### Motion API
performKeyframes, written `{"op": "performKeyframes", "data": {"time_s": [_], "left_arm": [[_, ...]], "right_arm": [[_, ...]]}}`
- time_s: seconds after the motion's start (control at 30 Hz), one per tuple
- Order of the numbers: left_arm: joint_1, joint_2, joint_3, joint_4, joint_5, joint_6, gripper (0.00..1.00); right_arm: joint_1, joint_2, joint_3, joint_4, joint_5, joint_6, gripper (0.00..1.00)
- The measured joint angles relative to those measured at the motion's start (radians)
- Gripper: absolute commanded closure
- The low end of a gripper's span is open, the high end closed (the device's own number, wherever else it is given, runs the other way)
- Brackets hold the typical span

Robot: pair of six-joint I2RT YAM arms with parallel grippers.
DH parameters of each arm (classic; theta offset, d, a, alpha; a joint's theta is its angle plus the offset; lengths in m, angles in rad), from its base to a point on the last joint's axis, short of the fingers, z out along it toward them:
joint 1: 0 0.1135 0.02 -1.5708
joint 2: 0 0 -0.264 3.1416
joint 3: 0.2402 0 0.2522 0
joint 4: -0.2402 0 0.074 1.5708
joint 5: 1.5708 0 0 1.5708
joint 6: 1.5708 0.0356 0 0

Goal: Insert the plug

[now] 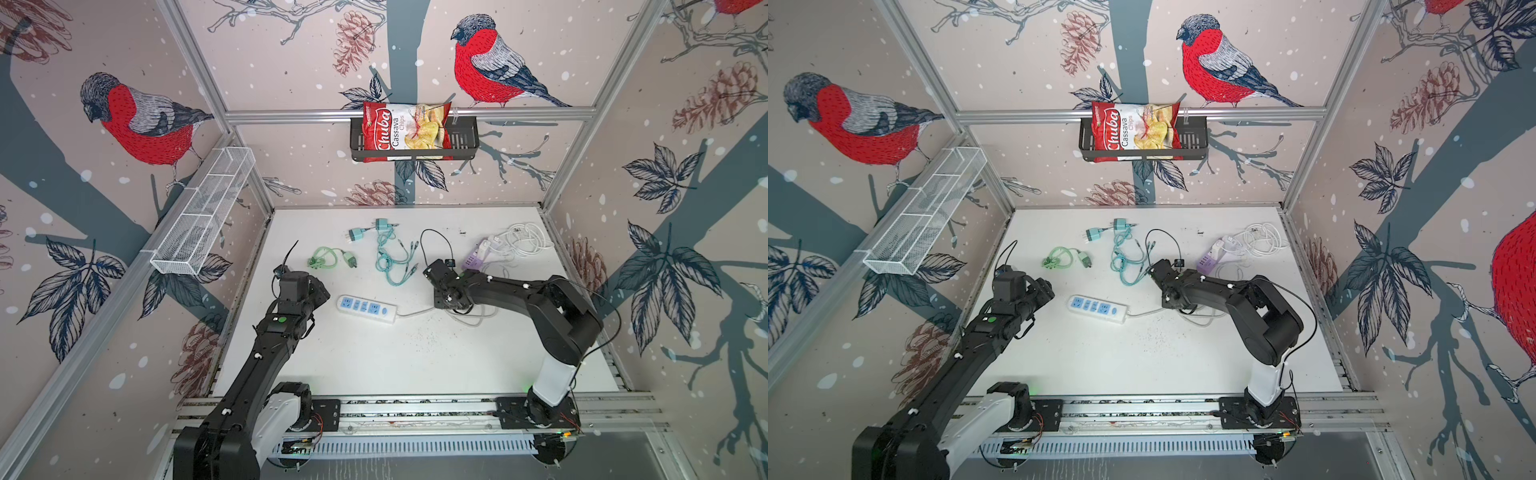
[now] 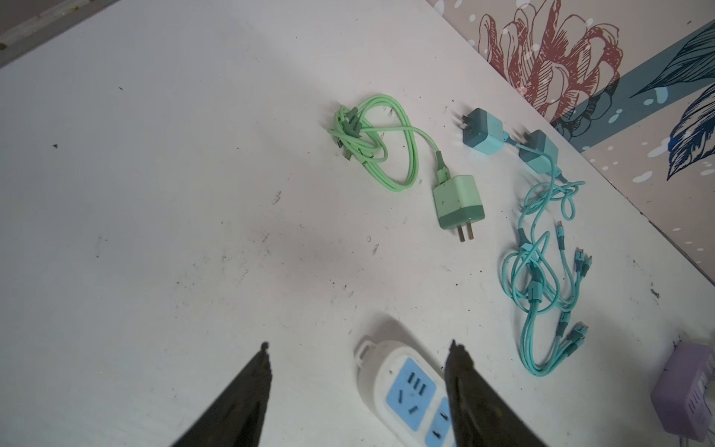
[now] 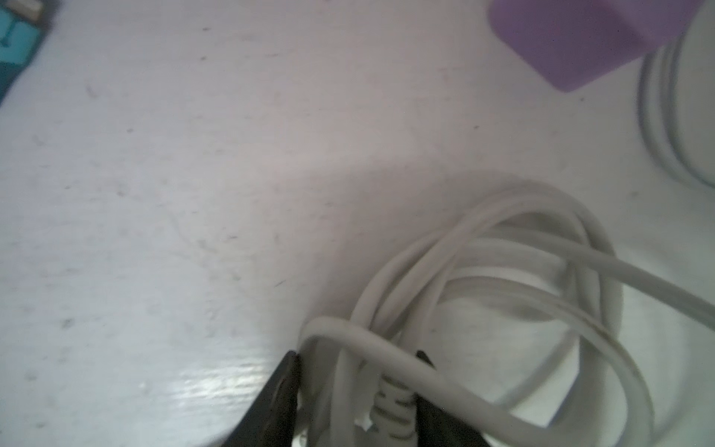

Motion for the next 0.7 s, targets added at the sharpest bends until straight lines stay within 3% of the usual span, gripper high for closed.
{"op": "performKeyframes", "data": {"time_s": [0.23,0.5,0.7], "left_arm": [[-0.029,0.065,0.004,0.039,0.0,0.04,0.29],[-0.097,0.234,0.068,0.149,0.001,0.095,0.29],[-0.102,0.386,0.143,0.198,0.017,0.092,0.31]], "right_arm": [[-0.06,-0.08,-0.113,0.054,-0.018,-0.026,0.51],[-0.285,-0.275,-0.283,0.013,-0.035,-0.072,0.46],[-0.354,-0.346,-0.305,0.019,-0.102,-0.119,0.38]]}}
